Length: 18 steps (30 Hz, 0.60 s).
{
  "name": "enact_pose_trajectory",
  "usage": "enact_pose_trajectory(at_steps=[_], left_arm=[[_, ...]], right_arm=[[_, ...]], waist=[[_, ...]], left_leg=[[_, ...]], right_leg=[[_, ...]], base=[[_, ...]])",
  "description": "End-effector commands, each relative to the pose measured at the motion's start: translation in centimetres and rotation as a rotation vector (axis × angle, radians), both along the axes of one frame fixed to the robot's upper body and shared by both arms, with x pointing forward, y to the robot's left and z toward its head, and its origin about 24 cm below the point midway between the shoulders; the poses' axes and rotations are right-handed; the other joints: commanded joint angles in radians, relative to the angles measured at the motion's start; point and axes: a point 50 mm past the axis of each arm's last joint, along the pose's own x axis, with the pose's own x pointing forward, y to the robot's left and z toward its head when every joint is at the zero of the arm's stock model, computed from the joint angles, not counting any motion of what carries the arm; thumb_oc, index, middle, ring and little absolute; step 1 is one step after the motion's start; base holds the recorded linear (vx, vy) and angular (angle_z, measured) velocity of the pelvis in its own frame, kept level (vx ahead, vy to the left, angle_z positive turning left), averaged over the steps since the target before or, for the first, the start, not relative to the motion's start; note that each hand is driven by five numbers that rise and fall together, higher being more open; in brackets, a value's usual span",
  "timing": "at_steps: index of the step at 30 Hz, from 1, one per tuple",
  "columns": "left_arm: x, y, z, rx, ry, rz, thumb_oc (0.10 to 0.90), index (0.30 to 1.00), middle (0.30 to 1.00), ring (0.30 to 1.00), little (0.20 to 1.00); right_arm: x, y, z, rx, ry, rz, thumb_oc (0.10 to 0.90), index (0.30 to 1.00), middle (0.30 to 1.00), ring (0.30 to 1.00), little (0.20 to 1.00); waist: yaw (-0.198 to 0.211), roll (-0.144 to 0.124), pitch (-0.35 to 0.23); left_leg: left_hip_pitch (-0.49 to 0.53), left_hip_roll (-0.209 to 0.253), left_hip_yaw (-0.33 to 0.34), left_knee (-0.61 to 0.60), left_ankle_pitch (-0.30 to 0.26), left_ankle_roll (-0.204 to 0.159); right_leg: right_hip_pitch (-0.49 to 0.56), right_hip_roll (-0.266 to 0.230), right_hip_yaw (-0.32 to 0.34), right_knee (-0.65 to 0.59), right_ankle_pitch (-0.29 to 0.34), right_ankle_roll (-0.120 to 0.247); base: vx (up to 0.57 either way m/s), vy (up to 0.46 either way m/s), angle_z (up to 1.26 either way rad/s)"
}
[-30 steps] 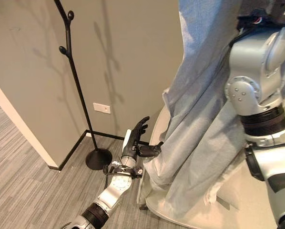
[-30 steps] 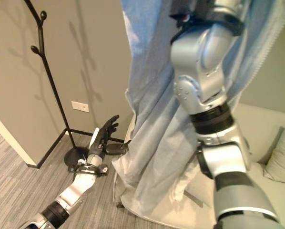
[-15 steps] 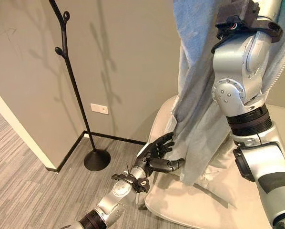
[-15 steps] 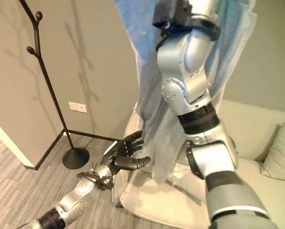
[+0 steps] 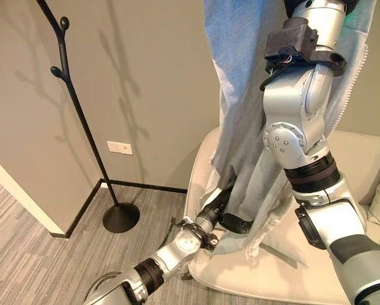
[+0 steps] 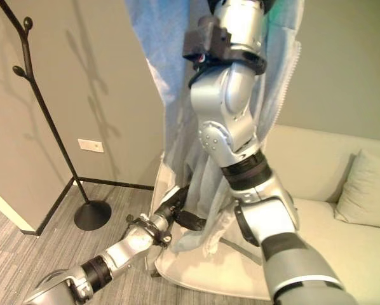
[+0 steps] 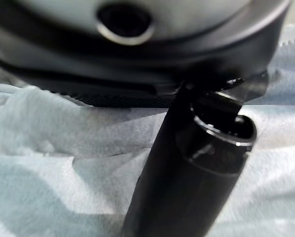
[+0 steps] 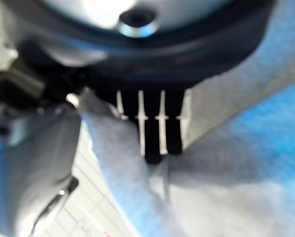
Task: Hang the clothes on the sofa on the clothes rack.
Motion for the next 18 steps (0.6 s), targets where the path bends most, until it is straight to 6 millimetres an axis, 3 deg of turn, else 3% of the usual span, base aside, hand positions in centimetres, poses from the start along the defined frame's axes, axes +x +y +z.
enact_pose_trajectory(at_steps=[1,2,3,12,15,16,17,18], left_arm=[[1.9,-4.2,4.3,-0.012,-0.225,-0.049,0.8,0.9,0.9,0.9,0.9],[2.3,-4.2,3.7,0.04,-0.22,-0.014,0.529,0.493,0.493,0.493,0.493],[2.7,-3.9,3.3,0.059,-0.207,0.016,0.4,0.3,0.3,0.3,0.3],[4.9,-0.6,3.7,0.054,-0.217,0.201,0.4,0.3,0.3,0.3,0.3],[5.5,1.3,3.7,0.04,-0.225,0.293,0.4,0.3,0.3,0.3,0.3],[6.1,2.9,4.0,0.006,-0.222,0.39,0.4,0.3,0.3,0.3,0.3],[6.1,2.9,4.0,0.007,-0.221,0.391,0.4,0.3,0.3,0.3,0.3],[6.7,5.0,4.7,-0.053,-0.217,0.507,0.4,0.3,0.3,0.3,0.3]], right_arm=[[-1.1,-1.2,3.4,0.018,-0.133,-0.035,0.4,0.3,0.3,0.3,0.3],[-1.2,-1.2,3.3,0.017,-0.132,-0.032,0.4,0.3,0.3,0.3,0.3],[-1.1,-1.3,3.1,0.018,-0.129,-0.036,0.4,0.3,0.3,0.3,0.3],[-1.3,-2.7,2.4,-0.004,-0.129,-0.098,0.4,0.3,0.3,0.3,0.3],[-1.5,-4.0,1.7,-0.013,-0.126,-0.144,0.4,0.3,0.3,0.3,0.3],[-1.6,-4.6,1.0,-0.029,-0.121,-0.165,0.4,0.3,0.3,0.3,0.3],[-1.7,-4.6,0.9,-0.029,-0.12,-0.165,0.4,0.3,0.3,0.3,0.3],[-2.1,-5.0,0.1,-0.051,-0.124,-0.178,0.4,0.3,0.3,0.3,0.3]], waist=[[0.037,-0.005,-0.066],[0.031,-0.003,-0.066],[0.029,-0.003,-0.067],[0.038,0.0,-0.068],[0.047,0.001,-0.067],[0.054,0.0,-0.068],[0.052,0.0,-0.069],[0.059,0.002,-0.069]], left_leg=[[0.047,0.031,-0.014,0.005,-0.17,-0.02],[0.05,0.032,-0.011,0.005,-0.171,-0.02],[0.051,0.032,-0.009,0.005,-0.17,-0.021],[0.051,0.036,-0.005,0.005,-0.166,-0.024],[0.05,0.039,-0.01,0.005,-0.162,-0.028],[0.048,0.043,-0.013,0.005,-0.156,-0.032],[0.048,0.043,-0.014,0.005,-0.155,-0.033],[0.047,0.048,-0.016,0.005,-0.149,-0.038]], right_leg=[[0.025,-0.02,-0.001,0.006,-0.06,0.02],[0.026,-0.021,0.0,0.006,-0.061,0.02],[0.026,-0.021,0.001,0.006,-0.061,0.02],[0.026,-0.017,0.0,0.006,-0.064,0.019],[0.03,-0.014,-0.007,0.006,-0.068,0.017],[0.033,-0.01,-0.015,0.006,-0.072,0.015],[0.034,-0.01,-0.016,0.006,-0.072,0.014],[0.036,-0.005,-0.02,0.006,-0.076,0.011]], base=[[0.0,-0.008,-0.04],[0.0,-0.009,-0.06],[-0.01,-0.017,-0.05],[-0.01,-0.014,-0.02],[-0.02,-0.054,0.03],[-0.03,-0.062,0.02],[-0.04,-0.097,0.02],[-0.02,-0.052,0.07]])
